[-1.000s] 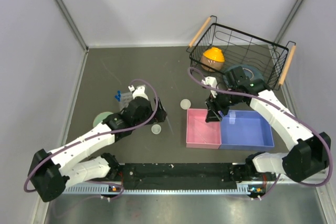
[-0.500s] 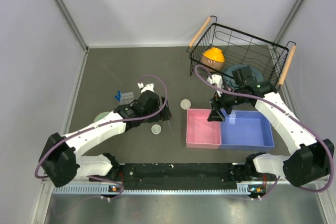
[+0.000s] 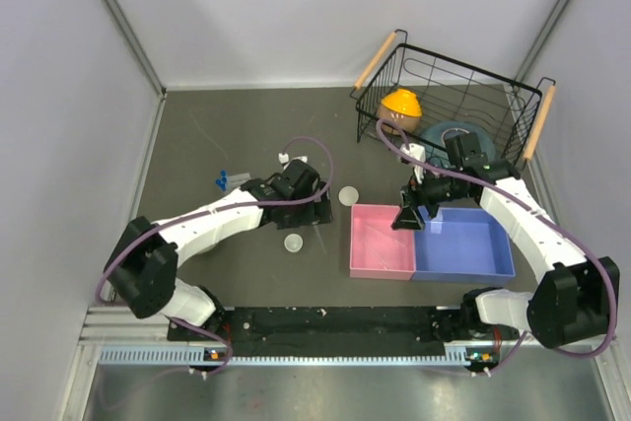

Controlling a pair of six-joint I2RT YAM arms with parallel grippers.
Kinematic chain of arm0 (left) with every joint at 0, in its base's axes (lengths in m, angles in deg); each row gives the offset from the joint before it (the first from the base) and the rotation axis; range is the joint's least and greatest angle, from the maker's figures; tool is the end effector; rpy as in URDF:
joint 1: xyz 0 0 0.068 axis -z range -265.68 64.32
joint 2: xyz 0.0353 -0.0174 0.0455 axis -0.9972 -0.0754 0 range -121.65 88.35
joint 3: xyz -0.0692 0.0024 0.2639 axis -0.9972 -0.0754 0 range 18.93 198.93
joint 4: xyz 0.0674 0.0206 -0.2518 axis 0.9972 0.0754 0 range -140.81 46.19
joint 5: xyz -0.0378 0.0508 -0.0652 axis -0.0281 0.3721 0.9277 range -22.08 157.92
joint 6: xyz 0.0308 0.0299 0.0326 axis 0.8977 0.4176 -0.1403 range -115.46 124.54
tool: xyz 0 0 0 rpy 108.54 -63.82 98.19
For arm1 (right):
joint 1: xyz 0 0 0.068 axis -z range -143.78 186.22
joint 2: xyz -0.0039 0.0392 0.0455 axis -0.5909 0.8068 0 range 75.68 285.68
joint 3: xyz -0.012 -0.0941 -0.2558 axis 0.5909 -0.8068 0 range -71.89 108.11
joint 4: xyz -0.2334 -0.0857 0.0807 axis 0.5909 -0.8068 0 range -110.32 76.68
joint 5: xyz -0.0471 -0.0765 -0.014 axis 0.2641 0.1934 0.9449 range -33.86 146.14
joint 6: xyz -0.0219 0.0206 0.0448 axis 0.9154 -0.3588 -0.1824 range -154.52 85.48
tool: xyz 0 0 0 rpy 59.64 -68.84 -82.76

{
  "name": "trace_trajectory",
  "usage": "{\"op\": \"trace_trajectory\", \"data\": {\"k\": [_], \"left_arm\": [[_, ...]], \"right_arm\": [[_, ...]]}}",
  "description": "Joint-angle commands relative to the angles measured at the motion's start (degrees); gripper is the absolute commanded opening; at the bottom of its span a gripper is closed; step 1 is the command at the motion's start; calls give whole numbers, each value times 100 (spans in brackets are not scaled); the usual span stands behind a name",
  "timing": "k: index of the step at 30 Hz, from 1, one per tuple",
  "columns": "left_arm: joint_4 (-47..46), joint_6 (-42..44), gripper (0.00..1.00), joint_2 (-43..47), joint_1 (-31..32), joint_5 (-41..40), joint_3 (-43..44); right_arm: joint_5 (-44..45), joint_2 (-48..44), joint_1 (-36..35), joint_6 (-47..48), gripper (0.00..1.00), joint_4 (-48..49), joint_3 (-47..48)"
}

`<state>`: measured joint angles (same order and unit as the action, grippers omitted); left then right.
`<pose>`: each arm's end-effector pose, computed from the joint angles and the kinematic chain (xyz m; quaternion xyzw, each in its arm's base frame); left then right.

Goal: Organize the chemistry lab equipment

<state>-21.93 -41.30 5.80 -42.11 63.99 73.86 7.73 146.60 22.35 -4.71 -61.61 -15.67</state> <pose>0.2126 -0.1989 0.2236 -0.0289 0.9566 -0.1792 0.2278 0.2171 0.0810 0.2718 -0.4188 0.7876 0.3653 0.2662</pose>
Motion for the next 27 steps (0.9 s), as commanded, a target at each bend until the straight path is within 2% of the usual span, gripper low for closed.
{"op": "trace_trajectory", "data": {"k": [1, 8, 12, 19, 21, 27], "left_arm": [[258, -161, 99, -253, -15, 85, 360], [416, -364, 97, -701, -15, -38, 666], [802, -364, 90, -1228, -15, -117, 1106], [1110, -232, 71, -2001, -15, -636, 1747], [1207, -197, 59, -2169, -15, -689, 1853], [1286, -214, 39, -2565, -15, -759, 1994]], "right_arm": [[-293, -350, 227, 52, 78, 408, -85], [-275, -359, 244, 87, 78, 435, -112], [-266, -377, 244, 96, 78, 435, -121], [-249, -394, 244, 105, 78, 444, -138], [-249, -385, 235, 114, 78, 444, -138], [-249, -385, 236, 114, 78, 444, -138]]}}
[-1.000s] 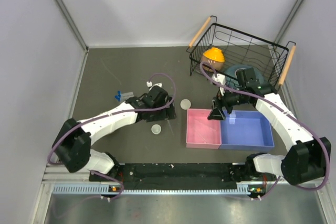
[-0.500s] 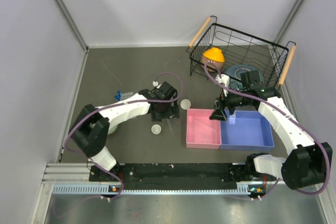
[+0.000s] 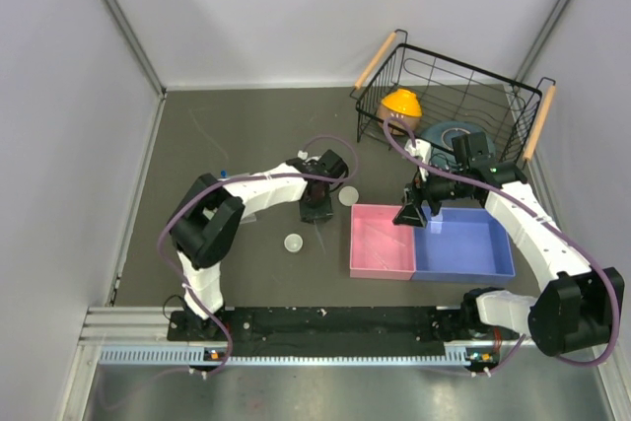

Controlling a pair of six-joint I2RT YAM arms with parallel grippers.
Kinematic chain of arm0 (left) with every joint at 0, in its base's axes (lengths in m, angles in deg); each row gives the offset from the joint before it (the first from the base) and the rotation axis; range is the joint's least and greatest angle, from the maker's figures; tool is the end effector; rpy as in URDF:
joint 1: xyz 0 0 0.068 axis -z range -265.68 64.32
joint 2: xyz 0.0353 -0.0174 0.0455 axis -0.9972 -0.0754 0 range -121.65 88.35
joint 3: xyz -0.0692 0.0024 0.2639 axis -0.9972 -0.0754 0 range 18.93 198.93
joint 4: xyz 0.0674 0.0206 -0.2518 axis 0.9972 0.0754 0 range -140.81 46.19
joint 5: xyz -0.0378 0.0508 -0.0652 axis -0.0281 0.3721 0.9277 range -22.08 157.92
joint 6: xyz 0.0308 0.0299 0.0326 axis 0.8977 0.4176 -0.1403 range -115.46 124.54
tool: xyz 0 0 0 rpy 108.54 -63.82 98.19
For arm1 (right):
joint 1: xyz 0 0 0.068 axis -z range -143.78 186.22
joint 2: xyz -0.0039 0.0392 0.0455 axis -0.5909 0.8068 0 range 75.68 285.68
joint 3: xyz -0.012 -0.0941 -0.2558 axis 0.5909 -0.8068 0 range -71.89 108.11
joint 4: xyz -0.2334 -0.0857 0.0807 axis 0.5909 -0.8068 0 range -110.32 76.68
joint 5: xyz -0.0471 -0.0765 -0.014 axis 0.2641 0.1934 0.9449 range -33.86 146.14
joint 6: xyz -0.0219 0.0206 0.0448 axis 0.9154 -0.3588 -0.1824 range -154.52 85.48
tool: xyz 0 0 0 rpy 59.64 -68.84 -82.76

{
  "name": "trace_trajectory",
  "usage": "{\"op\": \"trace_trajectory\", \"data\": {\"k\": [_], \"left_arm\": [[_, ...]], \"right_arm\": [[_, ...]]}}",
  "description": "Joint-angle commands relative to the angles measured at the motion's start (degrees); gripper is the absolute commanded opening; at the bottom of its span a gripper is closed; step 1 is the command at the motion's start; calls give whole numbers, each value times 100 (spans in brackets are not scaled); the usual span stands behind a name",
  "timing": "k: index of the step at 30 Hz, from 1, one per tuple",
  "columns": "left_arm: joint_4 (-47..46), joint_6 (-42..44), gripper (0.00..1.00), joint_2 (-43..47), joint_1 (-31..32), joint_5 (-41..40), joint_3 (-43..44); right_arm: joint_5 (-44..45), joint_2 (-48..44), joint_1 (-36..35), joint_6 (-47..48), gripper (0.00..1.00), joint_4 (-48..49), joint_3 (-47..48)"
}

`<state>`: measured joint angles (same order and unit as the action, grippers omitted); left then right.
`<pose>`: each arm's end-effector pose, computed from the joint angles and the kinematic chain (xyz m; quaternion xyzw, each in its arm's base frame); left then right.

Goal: Organize the chemistry lab equipment

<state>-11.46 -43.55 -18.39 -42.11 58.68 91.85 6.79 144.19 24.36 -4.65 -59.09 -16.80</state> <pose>0.2681 -0.2472 0.1754 -0.0508 0.9848 -0.0491 0.1588 0.2149 0.0727 0.2771 -0.4156 0.7791 0.3597 0.3014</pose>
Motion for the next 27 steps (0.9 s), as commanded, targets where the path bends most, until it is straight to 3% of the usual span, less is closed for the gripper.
{"op": "trace_trajectory", "data": {"k": [1, 11, 17, 23, 27], "left_arm": [[248, 28, 39, -198, -15, -245, 222], [363, 99, 22, -312, -15, -386, 222], [345, 151, 1, -120, -15, -474, 125], [214, 292, 0, 688, -15, -501, -164], [-505, 441, 0, 1758, -7, 25, -891]], "right_arm": [[-155, -136, 34, 116, 78, 192, -25], [-137, -145, 34, 125, 78, 192, -16], [-111, -154, 34, 133, 78, 192, -25], [-111, -145, 43, 142, 78, 192, -25], [-102, -154, 34, 142, 78, 192, -25]]}}
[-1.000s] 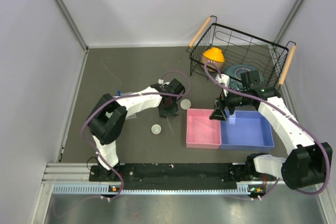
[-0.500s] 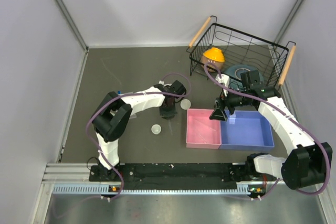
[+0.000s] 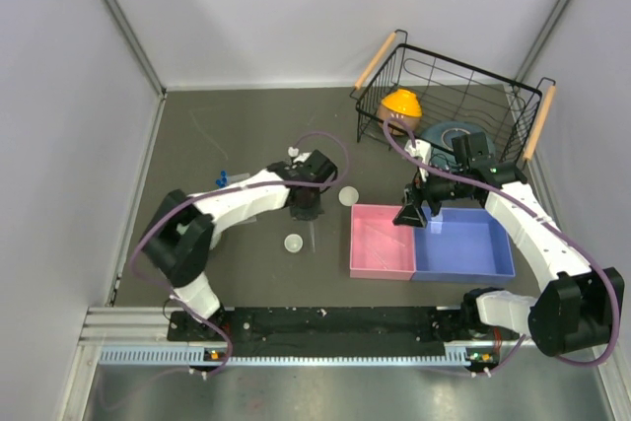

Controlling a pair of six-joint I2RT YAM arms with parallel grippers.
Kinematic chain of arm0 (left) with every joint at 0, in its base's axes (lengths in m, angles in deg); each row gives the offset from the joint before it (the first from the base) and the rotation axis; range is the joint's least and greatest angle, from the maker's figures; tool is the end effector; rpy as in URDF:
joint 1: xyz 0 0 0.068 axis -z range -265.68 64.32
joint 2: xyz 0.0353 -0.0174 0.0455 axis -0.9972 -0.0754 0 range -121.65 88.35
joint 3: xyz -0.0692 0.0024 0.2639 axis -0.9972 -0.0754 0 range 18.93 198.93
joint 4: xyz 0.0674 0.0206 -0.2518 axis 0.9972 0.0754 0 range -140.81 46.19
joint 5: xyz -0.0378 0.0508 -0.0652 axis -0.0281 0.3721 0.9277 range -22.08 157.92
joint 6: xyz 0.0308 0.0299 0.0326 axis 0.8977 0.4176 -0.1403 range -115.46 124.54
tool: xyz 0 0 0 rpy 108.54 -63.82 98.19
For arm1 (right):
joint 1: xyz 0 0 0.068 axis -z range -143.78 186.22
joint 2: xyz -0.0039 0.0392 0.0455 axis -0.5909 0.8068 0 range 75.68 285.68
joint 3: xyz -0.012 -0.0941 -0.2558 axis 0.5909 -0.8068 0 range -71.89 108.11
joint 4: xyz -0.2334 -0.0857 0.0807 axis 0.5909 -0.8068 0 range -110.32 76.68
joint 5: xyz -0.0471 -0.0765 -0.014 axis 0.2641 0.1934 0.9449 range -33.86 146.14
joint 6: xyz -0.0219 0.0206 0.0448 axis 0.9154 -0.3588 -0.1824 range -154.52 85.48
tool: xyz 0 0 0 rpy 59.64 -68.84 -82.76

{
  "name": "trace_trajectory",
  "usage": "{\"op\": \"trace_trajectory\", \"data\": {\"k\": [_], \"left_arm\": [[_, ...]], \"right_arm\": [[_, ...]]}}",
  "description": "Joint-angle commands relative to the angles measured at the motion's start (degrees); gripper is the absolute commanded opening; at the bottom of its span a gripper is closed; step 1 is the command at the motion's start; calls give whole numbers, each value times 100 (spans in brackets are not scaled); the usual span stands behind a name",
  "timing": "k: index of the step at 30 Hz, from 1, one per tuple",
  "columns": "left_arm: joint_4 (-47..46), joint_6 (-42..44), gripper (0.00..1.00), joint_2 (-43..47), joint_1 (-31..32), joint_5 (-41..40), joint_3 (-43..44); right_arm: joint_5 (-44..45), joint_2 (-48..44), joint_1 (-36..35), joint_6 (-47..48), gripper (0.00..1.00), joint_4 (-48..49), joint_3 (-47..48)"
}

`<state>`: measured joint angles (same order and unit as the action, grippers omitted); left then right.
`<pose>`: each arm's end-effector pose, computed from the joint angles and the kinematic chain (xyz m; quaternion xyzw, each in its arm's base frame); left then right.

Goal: Organize the chemistry lab equipment

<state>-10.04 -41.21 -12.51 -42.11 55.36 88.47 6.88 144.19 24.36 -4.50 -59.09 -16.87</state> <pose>0.2544 -0.2313 0.1933 -0.0358 0.9814 -0.0319 0.1860 0.2148 0.0726 0.2767 -0.4164 0.7791 0.3588 0.3013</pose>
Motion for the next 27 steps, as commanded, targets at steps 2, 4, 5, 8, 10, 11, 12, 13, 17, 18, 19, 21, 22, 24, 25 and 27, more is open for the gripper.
{"op": "trace_trajectory", "data": {"k": [2, 4, 5, 8, 10, 11, 12, 13, 17, 18, 19, 21, 22, 24, 25, 27], "left_arm": [[-1043, 234, 0, 1585, -7, 630, -870], [-1674, 112, 0, 2200, -7, 1103, -1343], [-1887, 24, 0, 2376, -7, 1219, -1494], [-2888, -564, 0, 2939, 20, 1914, -2057], [-3363, -1168, 0, 3159, 98, 2064, -2426], [-3809, -1346, 0, 3186, 151, 2116, -2514], [-3970, -1513, 0, 3178, 213, 2091, -2611], [-4033, -1785, 0, 3152, 352, 2056, -2629], [-4463, -2147, 0, 2836, 731, 1714, -2393], [-4499, -2287, 0, 2652, 853, 1669, -2288], [-4534, -2341, 0, 2555, 907, 1617, -2243], [-4552, -2481, 0, 2221, 1047, 1555, -2041], [-4543, -2534, 0, 2107, 1083, 1546, -1980], [-4543, -2648, 0, 1773, 1223, 1467, -1804], [-4543, -2684, 0, 1676, 1259, 1449, -1760], [-4543, -2798, 0, 1403, 1355, 1397, -1654]], "right_arm": [[-102, -145, 34, 127, 78, 192, -9], [-102, -136, 43, 136, 78, 192, -9], [-102, -136, 34, 136, 78, 183, -9], [-111, -127, 43, 136, 78, 192, -1], [-102, -119, 34, 136, 78, 192, -1], [-93, -127, 43, 136, 78, 192, -1], [-84, -127, 34, 136, 78, 192, -1], [-84, -136, 34, 136, 79, 192, -9], [-67, -162, 34, 136, 79, 184, -18], [-75, -163, 34, 144, 79, 192, -9], [-76, -163, 43, 144, 79, 192, -9], [-67, -171, 34, 153, 79, 192, -9], [-58, -180, 34, 145, 79, 201, -9], [-40, -198, 34, 144, 79, 192, -18], [-32, -206, 43, 162, 79, 192, -18], [-23, -224, 34, 162, 79, 192, -27]]}}
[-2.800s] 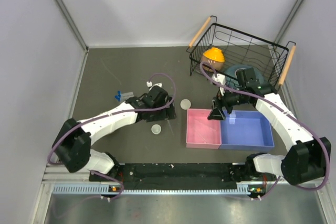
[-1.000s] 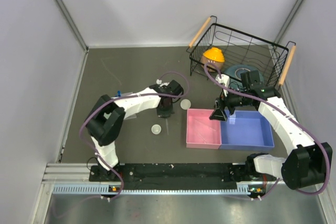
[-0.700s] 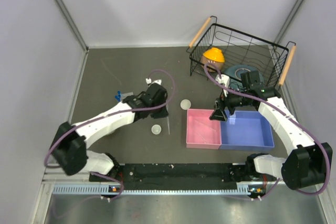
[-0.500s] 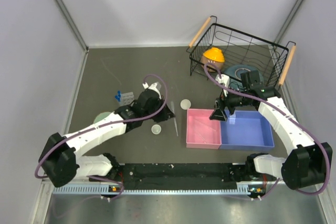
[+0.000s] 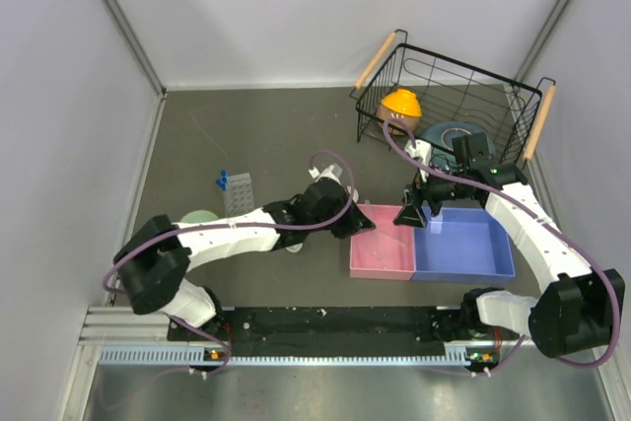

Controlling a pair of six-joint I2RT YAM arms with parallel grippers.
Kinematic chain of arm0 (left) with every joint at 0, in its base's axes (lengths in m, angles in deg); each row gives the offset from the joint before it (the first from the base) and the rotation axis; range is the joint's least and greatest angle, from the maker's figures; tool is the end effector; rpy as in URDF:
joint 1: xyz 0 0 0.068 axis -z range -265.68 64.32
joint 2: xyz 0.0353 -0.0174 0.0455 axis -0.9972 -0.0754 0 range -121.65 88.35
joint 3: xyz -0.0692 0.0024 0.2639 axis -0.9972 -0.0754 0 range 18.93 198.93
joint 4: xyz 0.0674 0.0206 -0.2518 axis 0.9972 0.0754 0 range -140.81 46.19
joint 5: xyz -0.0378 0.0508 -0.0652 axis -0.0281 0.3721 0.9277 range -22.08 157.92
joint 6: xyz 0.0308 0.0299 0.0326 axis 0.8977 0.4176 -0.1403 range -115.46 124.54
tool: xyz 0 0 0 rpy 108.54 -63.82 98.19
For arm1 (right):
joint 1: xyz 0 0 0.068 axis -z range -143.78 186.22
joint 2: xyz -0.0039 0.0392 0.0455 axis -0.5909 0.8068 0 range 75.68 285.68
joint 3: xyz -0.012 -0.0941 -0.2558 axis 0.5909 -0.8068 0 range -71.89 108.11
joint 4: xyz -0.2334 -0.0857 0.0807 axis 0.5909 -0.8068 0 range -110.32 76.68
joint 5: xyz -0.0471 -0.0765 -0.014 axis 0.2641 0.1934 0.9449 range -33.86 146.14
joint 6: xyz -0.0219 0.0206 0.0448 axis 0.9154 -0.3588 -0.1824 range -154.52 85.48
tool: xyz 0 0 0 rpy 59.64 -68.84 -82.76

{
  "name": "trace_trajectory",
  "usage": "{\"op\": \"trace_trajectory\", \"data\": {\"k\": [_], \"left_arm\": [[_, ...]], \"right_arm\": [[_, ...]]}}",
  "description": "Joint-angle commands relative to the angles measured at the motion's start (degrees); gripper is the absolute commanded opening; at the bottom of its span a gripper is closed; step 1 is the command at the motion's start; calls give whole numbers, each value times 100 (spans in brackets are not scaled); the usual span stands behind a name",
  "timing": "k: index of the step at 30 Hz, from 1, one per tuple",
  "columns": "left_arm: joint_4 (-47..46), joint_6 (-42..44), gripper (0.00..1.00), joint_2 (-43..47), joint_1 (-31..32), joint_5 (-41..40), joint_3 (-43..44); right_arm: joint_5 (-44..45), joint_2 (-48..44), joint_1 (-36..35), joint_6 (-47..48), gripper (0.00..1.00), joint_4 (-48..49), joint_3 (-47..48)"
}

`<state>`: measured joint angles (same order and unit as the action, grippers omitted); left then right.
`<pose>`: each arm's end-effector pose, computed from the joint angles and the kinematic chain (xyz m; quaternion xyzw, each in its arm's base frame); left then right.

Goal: Organize the chemistry lab equipment

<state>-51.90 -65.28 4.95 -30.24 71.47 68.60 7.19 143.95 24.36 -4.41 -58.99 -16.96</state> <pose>0.1791 -0.2639 0.2306 -0.0951 0.8719 -0.4384 0.1964 0.2143 0.0724 0.2771 -0.4174 0.7793 0.3556 0.3034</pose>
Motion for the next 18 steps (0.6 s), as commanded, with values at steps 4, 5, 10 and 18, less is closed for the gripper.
{"op": "trace_trajectory", "data": {"k": [4, 5, 10, 18], "left_arm": [[-358, -427, 0, -642, 257, -302, 438], [-366, -436, 1, -713, 257, -302, 456], [-314, -410, 37, -827, 265, -302, 473], [-33, 468, 64, -213, 265, -803, 570]], "right_arm": [[-53, -209, 34, 153, 79, 181, -18], [-53, -200, 34, 153, 79, 173, -18], [-45, -218, 34, 162, 79, 181, -18], [-36, -200, 34, 162, 79, 181, -27]]}}
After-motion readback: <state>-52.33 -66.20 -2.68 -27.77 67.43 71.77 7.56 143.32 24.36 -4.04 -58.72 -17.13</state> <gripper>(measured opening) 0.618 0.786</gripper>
